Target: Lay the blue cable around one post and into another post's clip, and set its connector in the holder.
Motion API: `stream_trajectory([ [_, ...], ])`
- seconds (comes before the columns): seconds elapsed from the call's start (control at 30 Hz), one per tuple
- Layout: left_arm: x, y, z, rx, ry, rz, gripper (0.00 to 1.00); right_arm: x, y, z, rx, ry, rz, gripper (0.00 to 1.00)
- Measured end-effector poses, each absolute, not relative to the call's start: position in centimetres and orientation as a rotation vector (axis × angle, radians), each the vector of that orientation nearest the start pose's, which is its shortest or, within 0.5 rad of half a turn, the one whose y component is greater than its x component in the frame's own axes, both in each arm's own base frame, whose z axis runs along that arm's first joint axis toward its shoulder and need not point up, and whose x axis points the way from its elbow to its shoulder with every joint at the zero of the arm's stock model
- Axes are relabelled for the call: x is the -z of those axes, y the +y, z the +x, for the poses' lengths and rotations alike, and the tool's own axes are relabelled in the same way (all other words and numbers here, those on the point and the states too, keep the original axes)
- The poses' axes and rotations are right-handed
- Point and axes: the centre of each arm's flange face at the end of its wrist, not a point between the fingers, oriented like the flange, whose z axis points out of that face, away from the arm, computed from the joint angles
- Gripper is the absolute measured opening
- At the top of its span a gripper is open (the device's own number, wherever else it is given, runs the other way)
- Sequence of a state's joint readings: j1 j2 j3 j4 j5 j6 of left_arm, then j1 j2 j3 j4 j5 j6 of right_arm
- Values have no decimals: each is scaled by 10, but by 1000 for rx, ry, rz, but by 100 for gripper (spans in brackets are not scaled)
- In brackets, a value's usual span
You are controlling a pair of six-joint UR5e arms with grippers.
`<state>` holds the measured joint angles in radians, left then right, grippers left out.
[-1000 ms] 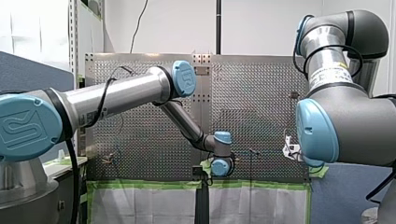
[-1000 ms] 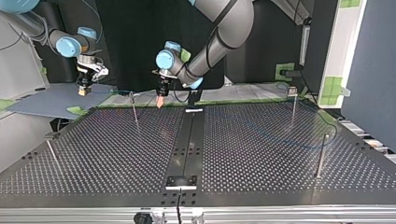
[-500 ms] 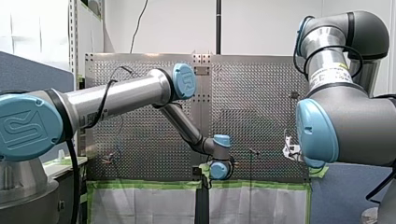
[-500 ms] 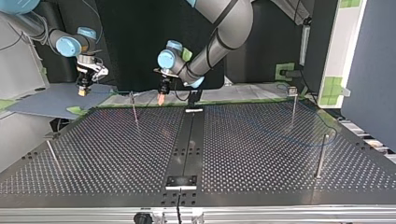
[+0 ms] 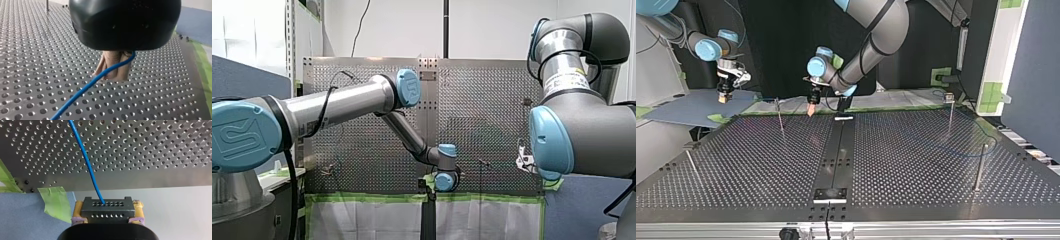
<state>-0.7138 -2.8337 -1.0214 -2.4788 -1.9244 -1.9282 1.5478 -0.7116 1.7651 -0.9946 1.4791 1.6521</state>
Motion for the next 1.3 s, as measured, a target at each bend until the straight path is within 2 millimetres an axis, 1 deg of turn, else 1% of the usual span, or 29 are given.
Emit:
stream_trajectory([
  [0.13,68,-592,535,539,1642,15,3,4,-616,127,-1296,-1283,1255,0],
  [0.4,60,-592,546,539,1633,8,3,0,-624,122,-1298,-1280,1238,0],
  [0.7,62,-590,544,528,1658,22,3,-2,-628,121,-1303,-1289,1231,0],
  [0.73,63,-589,543,528,1662,24,5,-2,-628,121,-1305,-1294,1230,0],
  [0.77,65,-588,542,530,1667,27,11,-2,-628,120,-1306,-1301,1229,0],
  [0.8,66,-588,541,532,1671,31,11,-1,-627,120,-1307,-1312,1228,0],
  [0.87,69,-587,539,541,1680,39,35,0,-626,119,-1306,-1330,1226,0],
  [0.9,71,-586,538,546,1685,40,35,0,-626,119,-1307,-1340,1221,0],
  [0.93,72,-585,538,551,1689,41,52,0,-626,119,-1309,-1347,1217,0],
  [0.97,74,-583,537,556,1694,44,82,0,-626,120,-1313,-1352,1211,0],
  [1.0,75,-582,536,560,1698,48,82,0,-626,120,-1320,-1359,1204,0],
  [1.03,76,-582,536,564,1700,52,100,0,-626,121,-1326,-1363,1198,0],
  [1.13,72,-583,535,580,1702,67,100,0,-626,122,-1343,-1373,1185,0],
  [1.3,47,-590,530,567,1702,85,100,-1,-626,126,-1374,-1379,1175,0],
])
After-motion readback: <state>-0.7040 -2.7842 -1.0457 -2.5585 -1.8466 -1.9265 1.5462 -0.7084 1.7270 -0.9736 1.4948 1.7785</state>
